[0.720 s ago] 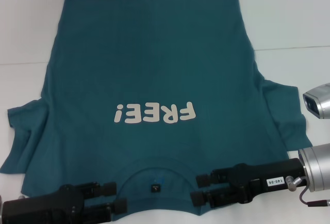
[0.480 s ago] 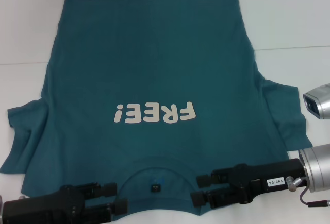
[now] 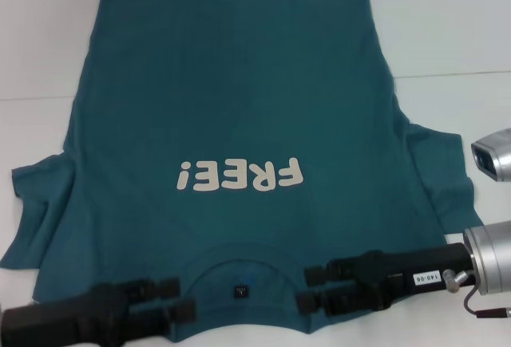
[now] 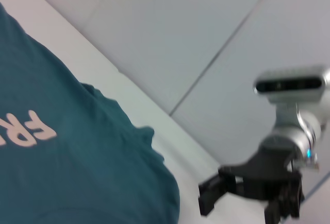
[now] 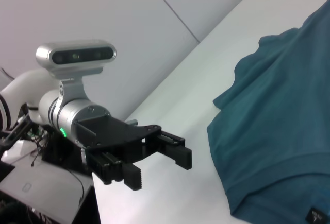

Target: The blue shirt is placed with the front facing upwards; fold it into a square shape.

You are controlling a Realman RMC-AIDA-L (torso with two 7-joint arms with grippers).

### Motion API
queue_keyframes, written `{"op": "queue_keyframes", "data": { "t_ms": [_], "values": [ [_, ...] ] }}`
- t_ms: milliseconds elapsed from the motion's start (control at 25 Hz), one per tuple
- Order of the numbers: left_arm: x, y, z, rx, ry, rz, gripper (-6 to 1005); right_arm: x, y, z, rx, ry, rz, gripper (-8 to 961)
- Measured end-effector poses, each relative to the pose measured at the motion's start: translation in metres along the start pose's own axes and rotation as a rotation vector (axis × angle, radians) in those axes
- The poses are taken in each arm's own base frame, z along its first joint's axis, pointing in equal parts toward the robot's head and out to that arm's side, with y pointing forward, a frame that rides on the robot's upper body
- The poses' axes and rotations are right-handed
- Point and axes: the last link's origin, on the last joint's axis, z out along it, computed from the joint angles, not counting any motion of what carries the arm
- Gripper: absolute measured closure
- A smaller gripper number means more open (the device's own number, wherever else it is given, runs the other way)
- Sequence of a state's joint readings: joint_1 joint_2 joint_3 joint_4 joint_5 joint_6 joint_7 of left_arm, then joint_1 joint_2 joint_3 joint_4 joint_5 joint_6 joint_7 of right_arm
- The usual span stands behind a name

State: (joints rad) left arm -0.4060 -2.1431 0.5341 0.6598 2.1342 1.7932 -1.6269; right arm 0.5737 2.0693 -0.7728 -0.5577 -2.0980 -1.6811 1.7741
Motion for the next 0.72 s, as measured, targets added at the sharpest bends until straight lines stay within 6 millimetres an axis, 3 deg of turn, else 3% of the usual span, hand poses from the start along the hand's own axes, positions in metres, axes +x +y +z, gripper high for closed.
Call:
{"op": "queue_keyframes", "data": {
  "t_ms": [440,720],
  "values": [
    [0.039,-0.015,-0.041,0.041,0.295,-0.560,296,-0.038,-0.009,-0.026,0.040,-0.156,0.229,118],
    [0.046,-0.023,-0.057,0.069,0.412,-0.646,296,-0.067,-0.023,-0.051,0.132,-0.253,0.337,119]
  ]
}}
